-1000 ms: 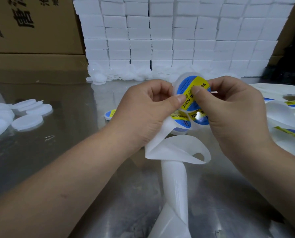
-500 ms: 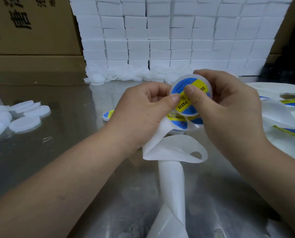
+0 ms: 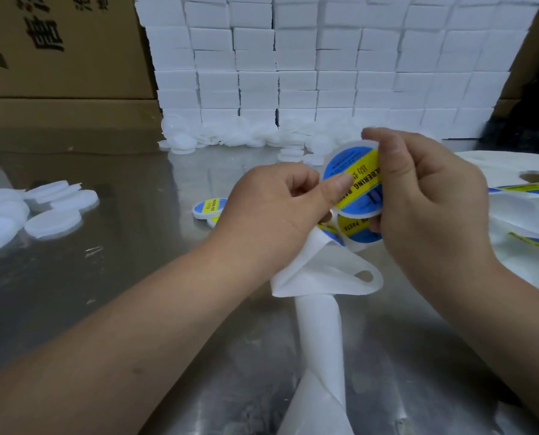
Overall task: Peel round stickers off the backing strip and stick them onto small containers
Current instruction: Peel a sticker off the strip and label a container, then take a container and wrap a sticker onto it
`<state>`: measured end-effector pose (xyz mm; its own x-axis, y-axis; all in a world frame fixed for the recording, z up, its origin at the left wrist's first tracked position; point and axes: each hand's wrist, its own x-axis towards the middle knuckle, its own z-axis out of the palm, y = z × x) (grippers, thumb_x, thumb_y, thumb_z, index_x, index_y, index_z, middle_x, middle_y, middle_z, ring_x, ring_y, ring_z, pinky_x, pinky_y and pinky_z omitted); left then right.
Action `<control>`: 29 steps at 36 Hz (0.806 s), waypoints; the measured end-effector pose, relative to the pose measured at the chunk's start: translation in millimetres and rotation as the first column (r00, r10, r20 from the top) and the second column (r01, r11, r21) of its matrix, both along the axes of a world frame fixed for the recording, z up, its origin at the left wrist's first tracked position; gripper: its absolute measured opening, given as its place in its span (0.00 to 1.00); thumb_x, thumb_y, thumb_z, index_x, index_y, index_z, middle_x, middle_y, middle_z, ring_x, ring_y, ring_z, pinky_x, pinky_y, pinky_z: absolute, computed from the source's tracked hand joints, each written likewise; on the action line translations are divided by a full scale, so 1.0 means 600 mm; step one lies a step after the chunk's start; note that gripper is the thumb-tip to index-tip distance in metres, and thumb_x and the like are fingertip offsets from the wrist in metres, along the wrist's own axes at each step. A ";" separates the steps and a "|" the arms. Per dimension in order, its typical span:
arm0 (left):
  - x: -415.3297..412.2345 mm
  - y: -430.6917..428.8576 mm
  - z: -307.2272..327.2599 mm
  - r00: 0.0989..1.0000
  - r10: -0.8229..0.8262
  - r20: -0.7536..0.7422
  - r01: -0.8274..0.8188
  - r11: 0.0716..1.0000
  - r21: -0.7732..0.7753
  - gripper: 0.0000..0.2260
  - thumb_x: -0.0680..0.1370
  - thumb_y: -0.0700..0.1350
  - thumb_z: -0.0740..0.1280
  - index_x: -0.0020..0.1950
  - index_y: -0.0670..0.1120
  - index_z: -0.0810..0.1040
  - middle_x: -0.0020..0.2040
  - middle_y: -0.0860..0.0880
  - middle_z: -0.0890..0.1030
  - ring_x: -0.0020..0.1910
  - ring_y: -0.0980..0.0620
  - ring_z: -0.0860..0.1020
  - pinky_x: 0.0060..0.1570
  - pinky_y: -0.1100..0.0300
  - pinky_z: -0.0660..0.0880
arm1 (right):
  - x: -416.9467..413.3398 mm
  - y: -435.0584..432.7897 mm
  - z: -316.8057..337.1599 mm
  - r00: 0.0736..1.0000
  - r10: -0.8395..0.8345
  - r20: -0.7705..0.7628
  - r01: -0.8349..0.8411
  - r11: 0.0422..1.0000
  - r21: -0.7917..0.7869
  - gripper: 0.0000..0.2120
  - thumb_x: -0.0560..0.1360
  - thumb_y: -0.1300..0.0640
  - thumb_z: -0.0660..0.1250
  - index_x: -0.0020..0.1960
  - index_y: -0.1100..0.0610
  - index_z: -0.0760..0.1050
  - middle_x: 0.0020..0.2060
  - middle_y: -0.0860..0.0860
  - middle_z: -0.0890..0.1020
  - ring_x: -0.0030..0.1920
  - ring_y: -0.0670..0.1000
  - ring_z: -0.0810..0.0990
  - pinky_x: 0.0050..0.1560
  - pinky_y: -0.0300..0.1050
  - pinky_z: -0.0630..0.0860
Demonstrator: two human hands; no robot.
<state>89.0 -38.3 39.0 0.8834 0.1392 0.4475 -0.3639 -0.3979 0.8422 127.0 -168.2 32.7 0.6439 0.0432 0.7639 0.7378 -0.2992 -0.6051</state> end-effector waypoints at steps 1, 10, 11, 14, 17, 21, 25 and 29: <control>0.001 0.002 0.000 1.000 0.020 -0.013 -0.021 1.000 -0.023 0.16 0.73 0.54 0.67 0.32 0.45 0.78 0.31 0.51 0.81 0.30 0.56 0.75 0.34 0.62 0.72 | -0.001 0.001 -0.001 1.000 0.006 -0.012 -0.006 1.000 0.021 0.16 0.75 0.42 0.54 0.56 0.42 0.76 0.29 0.35 0.76 0.34 0.38 0.76 0.39 0.41 0.75; 0.025 0.024 0.002 0.948 0.138 -0.288 -0.256 0.868 -0.425 0.18 0.75 0.57 0.64 0.30 0.48 0.78 0.25 0.55 0.78 0.20 0.57 0.73 0.19 0.71 0.66 | -0.006 0.005 -0.001 0.998 0.049 -0.031 -0.051 0.998 -0.043 0.08 0.69 0.43 0.55 0.42 0.37 0.73 0.35 0.44 0.79 0.33 0.46 0.77 0.40 0.50 0.77; 0.027 0.025 0.001 0.937 0.145 -0.317 -0.281 0.852 -0.441 0.19 0.75 0.57 0.64 0.29 0.48 0.78 0.27 0.54 0.79 0.21 0.55 0.73 0.19 0.70 0.66 | -0.007 0.006 -0.003 0.998 0.051 -0.036 -0.053 0.997 -0.062 0.08 0.70 0.43 0.55 0.39 0.38 0.73 0.35 0.44 0.79 0.34 0.47 0.77 0.40 0.50 0.77; 0.034 0.030 -0.003 0.908 0.184 -0.377 -0.347 0.835 -0.428 0.20 0.76 0.57 0.62 0.29 0.48 0.79 0.35 0.51 0.81 0.28 0.49 0.73 0.21 0.69 0.66 | -0.009 0.007 -0.004 0.997 0.056 -0.046 -0.060 0.993 -0.106 0.10 0.70 0.44 0.54 0.36 0.42 0.73 0.36 0.44 0.78 0.35 0.48 0.76 0.40 0.51 0.76; 0.036 0.032 -0.002 0.893 0.169 -0.418 -0.357 0.831 -0.426 0.20 0.78 0.54 0.60 0.29 0.48 0.78 0.34 0.48 0.80 0.24 0.49 0.74 0.21 0.68 0.67 | -0.009 0.007 -0.004 0.996 0.061 -0.063 -0.068 0.992 -0.108 0.09 0.70 0.46 0.57 0.37 0.47 0.73 0.37 0.47 0.78 0.34 0.50 0.76 0.39 0.53 0.76; 0.035 0.031 -0.001 0.884 0.132 -0.449 -0.348 0.827 -0.442 0.20 0.79 0.50 0.59 0.30 0.47 0.78 0.26 0.50 0.77 0.15 0.52 0.70 0.18 0.69 0.67 | -0.010 0.009 -0.004 0.994 0.058 -0.090 -0.069 0.990 -0.126 0.08 0.71 0.50 0.58 0.35 0.47 0.74 0.37 0.48 0.78 0.34 0.51 0.76 0.40 0.55 0.76; 0.035 0.028 0.000 0.899 0.112 -0.423 -0.311 0.845 -0.436 0.17 0.78 0.49 0.58 0.33 0.48 0.78 0.35 0.49 0.79 0.11 0.56 0.63 0.22 0.68 0.67 | -0.012 0.010 -0.002 0.994 0.048 -0.100 -0.061 0.989 -0.133 0.07 0.70 0.51 0.58 0.37 0.49 0.73 0.36 0.48 0.78 0.34 0.51 0.76 0.40 0.54 0.76; 0.033 0.024 0.004 0.945 0.063 -0.320 -0.223 0.839 -0.496 0.11 0.77 0.46 0.62 0.36 0.47 0.77 0.27 0.56 0.78 0.13 0.59 0.65 0.27 0.64 0.68 | -0.015 0.007 -0.001 0.994 0.066 -0.082 -0.077 0.986 -0.147 0.14 0.71 0.49 0.59 0.33 0.57 0.73 0.32 0.53 0.75 0.31 0.54 0.72 0.34 0.52 0.73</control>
